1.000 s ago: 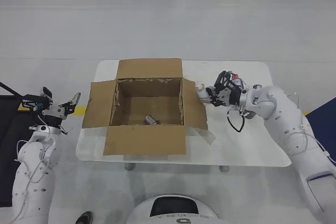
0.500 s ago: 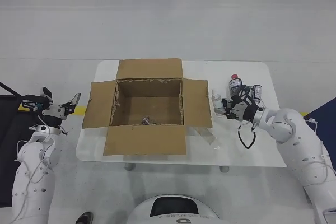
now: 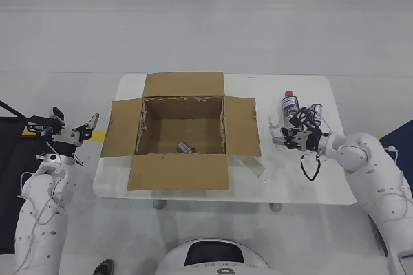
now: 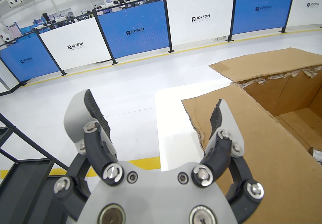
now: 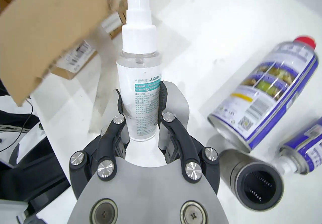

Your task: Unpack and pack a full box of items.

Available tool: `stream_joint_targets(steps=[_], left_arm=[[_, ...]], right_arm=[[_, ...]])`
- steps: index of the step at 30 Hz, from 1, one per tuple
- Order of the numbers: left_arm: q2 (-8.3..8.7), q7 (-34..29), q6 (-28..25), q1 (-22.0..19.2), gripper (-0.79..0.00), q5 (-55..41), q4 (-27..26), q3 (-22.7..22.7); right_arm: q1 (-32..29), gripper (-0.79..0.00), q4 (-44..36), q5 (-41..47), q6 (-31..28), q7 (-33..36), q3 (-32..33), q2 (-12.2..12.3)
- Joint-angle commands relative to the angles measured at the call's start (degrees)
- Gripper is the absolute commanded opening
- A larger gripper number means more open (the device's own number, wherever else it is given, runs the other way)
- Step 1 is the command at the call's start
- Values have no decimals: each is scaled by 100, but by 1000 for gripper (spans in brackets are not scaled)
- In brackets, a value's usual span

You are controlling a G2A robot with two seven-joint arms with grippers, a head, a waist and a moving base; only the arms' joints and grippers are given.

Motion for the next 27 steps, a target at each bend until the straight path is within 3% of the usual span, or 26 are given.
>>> stream_joint_targets(steps=[1,6,15,17,18,27], left_arm=[[0,0,0,0,0,0,0,0],[0,0,0,0,0,0,0,0],[0,0,0,0,0,0,0,0],[0,0,0,0,0,0,0,0],[0,0,0,0,0,0,0,0],[0,0,0,0,0,0,0,0]], right_arm=[[75,-785,117,199,269,582,-22,2],[192,-785,127,288,909,1459,-109,9],[-134,-779,-456,-937,1549,1096,-305,21],[-189,-727,-537,-1066,1623,1102,-312,26],[-204,-656,-558,-1084,1661,1102,-303,27],[-441,-465,-842,-1092,1640,881,-42,78]])
